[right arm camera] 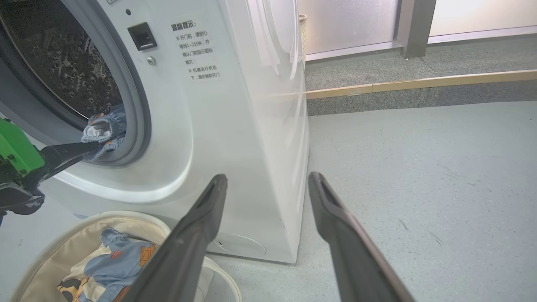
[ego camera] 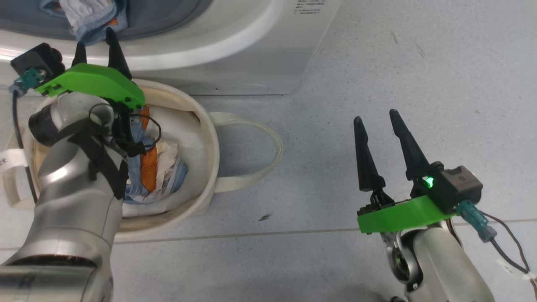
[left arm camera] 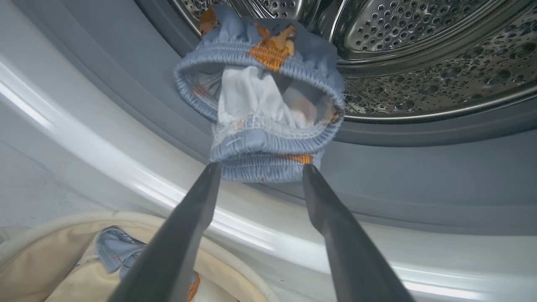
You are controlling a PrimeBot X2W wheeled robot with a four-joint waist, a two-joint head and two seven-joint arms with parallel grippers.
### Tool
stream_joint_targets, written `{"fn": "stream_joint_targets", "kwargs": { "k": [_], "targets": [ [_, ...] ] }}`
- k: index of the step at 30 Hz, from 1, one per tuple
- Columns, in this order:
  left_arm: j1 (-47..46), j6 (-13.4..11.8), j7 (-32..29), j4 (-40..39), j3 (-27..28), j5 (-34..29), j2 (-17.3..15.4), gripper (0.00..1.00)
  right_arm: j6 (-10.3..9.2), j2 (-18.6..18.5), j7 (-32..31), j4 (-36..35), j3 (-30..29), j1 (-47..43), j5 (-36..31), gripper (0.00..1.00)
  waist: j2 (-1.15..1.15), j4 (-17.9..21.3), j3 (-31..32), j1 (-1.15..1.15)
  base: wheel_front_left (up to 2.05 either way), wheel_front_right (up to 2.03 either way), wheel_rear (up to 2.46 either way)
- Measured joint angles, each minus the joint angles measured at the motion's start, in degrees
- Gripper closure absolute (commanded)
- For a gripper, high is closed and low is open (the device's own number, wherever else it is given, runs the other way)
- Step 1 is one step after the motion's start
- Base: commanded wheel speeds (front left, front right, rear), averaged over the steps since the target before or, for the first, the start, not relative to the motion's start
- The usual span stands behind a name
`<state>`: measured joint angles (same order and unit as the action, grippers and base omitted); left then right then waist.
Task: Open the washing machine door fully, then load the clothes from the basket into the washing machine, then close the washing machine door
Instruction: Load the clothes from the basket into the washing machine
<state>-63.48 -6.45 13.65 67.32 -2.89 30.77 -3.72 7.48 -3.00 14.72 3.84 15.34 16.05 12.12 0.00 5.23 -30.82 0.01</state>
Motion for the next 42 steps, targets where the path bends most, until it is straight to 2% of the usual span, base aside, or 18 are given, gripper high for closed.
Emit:
{"fn": "stream_joint_targets", "kwargs": {
  "k": [5,9,13,17,18,19,20,21,22,24,27,42],
  "targets": [
    [-1.7,1.7,-0.5,3.3,1.3,2.1,0.1,0.0,0.0,0.0,0.0,-0.5,0.0,0.3,0.1,0.0,0.0,0.5,-0.7,-0.01,0.0,0.0,0.0],
    [-2.4,1.8,-0.4,4.8,1.7,2.2,-0.1,0.0,0.0,0.0,0.0,-0.5,0.0,0.3,0.3,0.0,0.0,0.8,-1.1,-0.01,0.0,0.0,0.0],
    [-4.2,3.5,0.2,5.1,1.8,2.8,0.0,0.0,0.0,0.0,0.0,-0.5,0.0,0.3,0.6,0.0,0.0,0.7,-1.8,-0.01,0.0,0.0,0.0],
    [-5.5,4.0,0.6,5.3,1.8,2.8,-0.1,0.0,0.0,0.0,0.0,-0.6,0.0,0.5,0.6,0.0,0.0,0.5,-2.2,-0.01,0.0,0.0,0.0],
    [-5.7,4.2,0.6,5.4,1.8,2.8,-0.1,0.02,0.0,0.0,0.0,-0.6,0.0,0.6,0.6,0.0,0.0,0.5,-2.3,-0.01,0.0,0.0,0.0],
    [-5.9,4.5,0.6,5.5,1.8,2.8,-0.1,0.3,0.0,0.0,0.0,-0.6,0.0,0.7,0.6,0.0,0.0,0.5,-2.4,-0.01,0.0,0.0,0.0],
    [-6.1,4.5,0.6,5.5,1.8,2.8,-0.1,0.51,0.0,0.0,0.0,-0.6,0.0,0.9,0.5,0.0,0.0,0.5,-2.5,-0.01,0.0,0.0,0.0],
    [-6.3,4.5,0.6,5.6,1.7,2.8,-0.2,0.8,0.0,0.0,0.0,-0.6,0.0,1.2,0.5,0.0,0.0,0.4,-2.7,-0.01,0.0,0.0,0.0],
    [-6.6,4.5,0.6,5.6,1.7,2.8,-0.3,0.82,0.0,0.0,0.0,-0.8,0.0,1.4,0.5,0.0,0.0,0.4,-2.9,-0.01,0.0,0.0,0.0],
    [-7.7,4.5,0.6,5.9,1.6,2.8,-0.6,0.95,0.0,0.0,0.0,-0.8,0.1,1.5,0.5,0.0,0.0,0.3,-3.4,-0.01,0.0,0.0,0.0],
    [-10.1,3.9,0.7,6.2,1.1,2.5,-1.8,1.0,0.0,0.0,0.0,-0.9,0.2,1.6,0.0,0.0,0.0,0.3,-4.3,-0.01,0.0,0.0,0.0],
    [-18.7,1.9,0.6,7.0,-1.8,-0.1,-6.1,1.0,0.0,0.0,0.0,-2.5,0.0,3.1,0.0,0.0,0.0,1.4,-9.3,0.0,0.0,0.0,0.0]
  ]
}}
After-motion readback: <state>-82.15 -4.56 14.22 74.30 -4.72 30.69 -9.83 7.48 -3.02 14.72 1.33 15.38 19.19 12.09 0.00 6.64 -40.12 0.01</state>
